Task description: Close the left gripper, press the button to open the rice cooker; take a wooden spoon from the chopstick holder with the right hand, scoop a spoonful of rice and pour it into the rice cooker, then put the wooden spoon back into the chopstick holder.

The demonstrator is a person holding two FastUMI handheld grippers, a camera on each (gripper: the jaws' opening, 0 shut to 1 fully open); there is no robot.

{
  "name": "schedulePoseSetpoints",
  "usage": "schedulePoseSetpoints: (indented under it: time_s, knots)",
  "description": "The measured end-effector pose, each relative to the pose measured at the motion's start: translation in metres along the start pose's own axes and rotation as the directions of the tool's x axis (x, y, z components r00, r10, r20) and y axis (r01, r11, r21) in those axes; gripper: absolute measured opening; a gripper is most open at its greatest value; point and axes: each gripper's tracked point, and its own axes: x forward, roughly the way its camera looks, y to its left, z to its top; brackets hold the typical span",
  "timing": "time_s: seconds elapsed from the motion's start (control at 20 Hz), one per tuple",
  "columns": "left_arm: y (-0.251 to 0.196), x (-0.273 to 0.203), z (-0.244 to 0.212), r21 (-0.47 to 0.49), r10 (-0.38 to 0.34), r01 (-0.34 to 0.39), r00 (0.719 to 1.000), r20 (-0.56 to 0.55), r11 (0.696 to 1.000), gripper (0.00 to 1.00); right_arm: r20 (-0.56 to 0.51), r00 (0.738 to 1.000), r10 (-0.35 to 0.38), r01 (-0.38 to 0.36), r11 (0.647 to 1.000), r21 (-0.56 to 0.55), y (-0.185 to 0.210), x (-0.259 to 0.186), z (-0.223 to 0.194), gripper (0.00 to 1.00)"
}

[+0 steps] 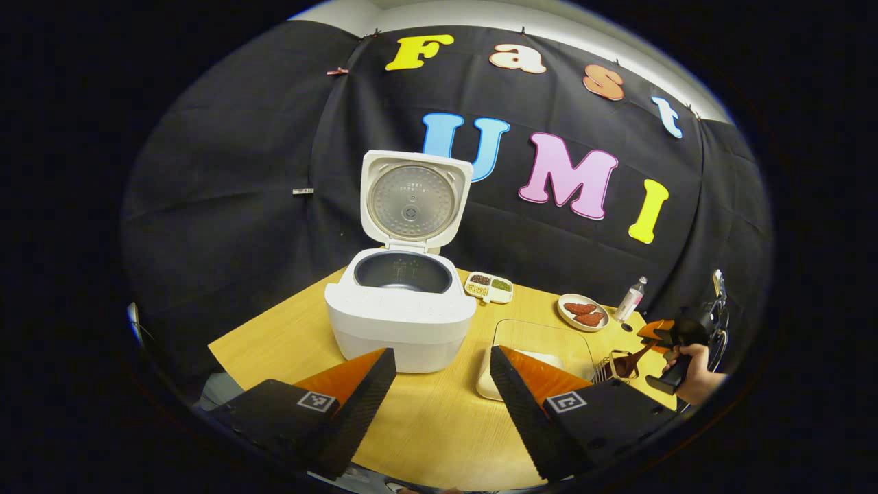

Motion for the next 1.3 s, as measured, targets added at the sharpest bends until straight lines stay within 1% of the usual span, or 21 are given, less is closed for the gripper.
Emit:
schedulePoseSetpoints:
  time_s: [0.05, 0.1, 0.15, 0.2, 0.25, 0.3, 0.4, 0.55, 0.7, 0.75, 0.85, 1.0, 1.1, 1.2, 1.3]
  knots:
    - [0.001, 0.0, 0.002, -0.005, 0.007, -0.007, 1.0, 0.004, 1.0, 0.96, 0.002, 1.0, 0.009, -0.009, 1.0, -0.009, 0.002, -0.004, 0.0, 0.32]
    - [0.002, 0.0, 0.004, -0.002, 0.016, -0.016, 1.0, 0.01, 1.0, 0.95, 0.007, 1.0, 0.014, -0.014, 1.0, -0.023, 0.003, -0.008, 0.0, 0.37]
    - [0.004, 0.002, 0.007, 0.001, 0.022, -0.022, 1.0, 0.019, 1.0, 0.95, 0.009, 1.0, 0.02, -0.019, 0.999, -0.038, 0.005, -0.013, -0.001, 0.37]
    - [0.007, 0.002, 0.012, 0.003, 0.027, -0.027, 0.999, 0.029, 1.0, 0.95, 0.007, 1.0, 0.031, -0.03, 0.998, -0.057, 0.007, -0.016, -0.004, 0.58]
    - [0.01, 0.003, 0.018, 0.004, 0.032, -0.032, 0.999, 0.041, 0.999, 0.95, 0.006, 1.0, 0.024, -0.023, 0.996, -0.087, 0.003, -0.025, -0.005, 0.78]
    - [0.012, 0.004, 0.025, 0.004, 0.037, -0.037, 0.998, 0.051, 0.999, 0.95, 0.012, 1.0, 0.013, -0.011, 0.993, -0.121, -0.001, -0.024, -0.008, 0.99]
    - [0.018, 0.005, 0.043, 0.007, 0.046, -0.047, 0.995, 0.083, 0.999, 0.95, 0.022, 1.0, -0.002, 0.006, 0.985, -0.173, -0.007, -0.044, -0.006, 0.98]
    - [0.031, 0.009, 0.076, 0.018, 0.072, -0.074, 0.99, 0.123, 0.997, 0.95, 0.031, 0.999, -0.03, 0.036, 0.976, -0.216, -0.023, -0.065, 0.001, 0.99]
    - [0.035, 0.015, 0.121, 0.001, 0.054, -0.055, 0.985, 0.165, 0.998, 0.96, 0.046, 0.998, -0.052, 0.061, 0.969, -0.238, -0.035, -0.085, 0.011, 0.99]
    - [0.035, 0.021, 0.132, -0.001, 0.043, -0.043, 0.986, 0.161, 0.999, 0.96, 0.054, 0.997, -0.057, 0.069, 0.967, -0.244, -0.038, -0.091, 0.015, 0.98]
    - [0.044, 0.026, 0.156, 0.009, 0.052, -0.054, 0.983, 0.178, 0.998, 0.96, 0.079, 0.994, -0.07, 0.089, 0.961, -0.264, -0.04, -0.108, 0.02, 0.98]
    - [0.043, 0.037, 0.2, 0.011, 0.019, -0.022, 0.971, 0.238, 1.0, 0.95, 0.116, 0.991, -0.071, 0.108, 0.932, -0.347, -0.041, -0.136, 0.02, 0.98]
    - [0.046, 0.052, 0.226, 0.019, 0.016, -0.022, 0.967, 0.254, 1.0, 0.95, 0.117, 0.99, -0.078, 0.119, 0.909, -0.4, -0.042, -0.152, 0.016, 0.99]
    - [0.052, 0.065, 0.261, 0.04, 0.024, -0.037, 0.959, 0.283, 0.999, 0.95, 0.117, 0.992, -0.054, 0.101, 0.891, -0.443, -0.034, -0.166, 0.012, 0.99]
    - [0.053, 0.081, 0.293, 0.064, 0.02, -0.041, 0.952, 0.306, 0.997, 0.95, 0.124, 0.992, -0.031, 0.09, 0.861, -0.5, -0.029, -0.179, 0.01, 0.99]
